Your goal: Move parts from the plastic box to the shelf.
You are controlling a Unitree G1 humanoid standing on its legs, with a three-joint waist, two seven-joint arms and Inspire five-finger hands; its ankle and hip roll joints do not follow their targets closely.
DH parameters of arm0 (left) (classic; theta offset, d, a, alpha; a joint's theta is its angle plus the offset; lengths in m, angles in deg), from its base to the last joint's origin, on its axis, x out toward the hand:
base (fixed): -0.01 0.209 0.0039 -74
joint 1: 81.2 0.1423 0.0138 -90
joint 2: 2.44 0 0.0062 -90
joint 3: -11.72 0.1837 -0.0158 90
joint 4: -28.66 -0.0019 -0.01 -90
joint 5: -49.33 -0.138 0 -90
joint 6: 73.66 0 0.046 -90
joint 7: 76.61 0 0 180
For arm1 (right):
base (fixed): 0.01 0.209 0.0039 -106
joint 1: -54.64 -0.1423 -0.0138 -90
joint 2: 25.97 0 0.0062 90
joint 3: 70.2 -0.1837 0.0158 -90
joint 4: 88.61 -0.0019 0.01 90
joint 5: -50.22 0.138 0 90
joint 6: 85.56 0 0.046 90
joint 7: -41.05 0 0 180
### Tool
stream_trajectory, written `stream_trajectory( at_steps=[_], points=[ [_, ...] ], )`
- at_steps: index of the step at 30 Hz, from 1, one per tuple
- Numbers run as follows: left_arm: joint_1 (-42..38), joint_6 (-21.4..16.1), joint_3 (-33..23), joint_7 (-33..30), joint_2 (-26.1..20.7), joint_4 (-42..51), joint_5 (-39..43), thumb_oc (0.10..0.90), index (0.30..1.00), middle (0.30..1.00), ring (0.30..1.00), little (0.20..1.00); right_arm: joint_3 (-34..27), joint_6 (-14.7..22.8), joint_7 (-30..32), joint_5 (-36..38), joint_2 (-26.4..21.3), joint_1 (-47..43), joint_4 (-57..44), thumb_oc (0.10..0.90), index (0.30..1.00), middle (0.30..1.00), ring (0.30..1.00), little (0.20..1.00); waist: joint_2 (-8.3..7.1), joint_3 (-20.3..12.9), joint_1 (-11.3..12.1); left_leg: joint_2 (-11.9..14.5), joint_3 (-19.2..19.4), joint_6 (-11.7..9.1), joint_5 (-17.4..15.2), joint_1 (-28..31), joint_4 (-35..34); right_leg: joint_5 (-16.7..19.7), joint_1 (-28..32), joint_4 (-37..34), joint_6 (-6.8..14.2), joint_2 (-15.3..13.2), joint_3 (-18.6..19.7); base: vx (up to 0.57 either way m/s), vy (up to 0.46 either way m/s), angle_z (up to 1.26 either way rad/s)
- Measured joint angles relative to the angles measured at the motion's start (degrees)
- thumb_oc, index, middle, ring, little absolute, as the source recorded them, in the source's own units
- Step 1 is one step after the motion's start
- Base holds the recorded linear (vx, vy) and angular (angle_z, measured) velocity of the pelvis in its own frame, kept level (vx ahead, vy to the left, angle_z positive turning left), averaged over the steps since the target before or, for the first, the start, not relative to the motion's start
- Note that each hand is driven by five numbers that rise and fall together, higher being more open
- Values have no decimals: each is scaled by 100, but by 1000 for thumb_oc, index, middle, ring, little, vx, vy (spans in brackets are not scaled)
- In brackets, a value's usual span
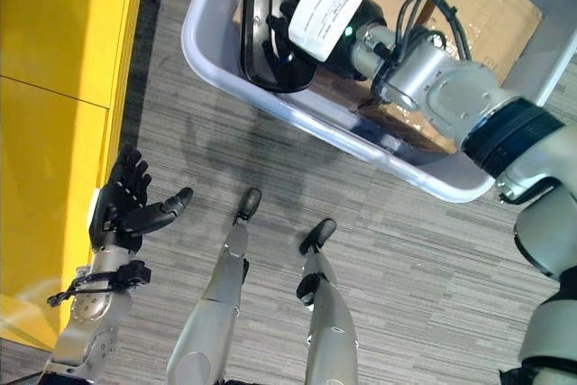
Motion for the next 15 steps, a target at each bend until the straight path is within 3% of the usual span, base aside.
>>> stream_trajectory(
  at_steps=[10,15],
  points=[
    [-1,-104,-15,-115,-38,-16,-4,900,1000,1000,1000,1000,27,-8,300,4,302,-249,1075,900,1000,1000,1000,1000,-7,-4,61,-67,-87,-7,-1,-484,258,-102,-491,380,-16,-99,-8,6,1,2],
    [45,-173,-73,-199,-315,-26,-3,900,1000,1000,1000,1000,-123,11,251,3,447,-454,1477,900,1000,1000,1000,1000,-139,-43,57,-109,-155,-86,-45,-975,434,-258,-1073,827,-56,-198,7,3,0,1]
  ],
)
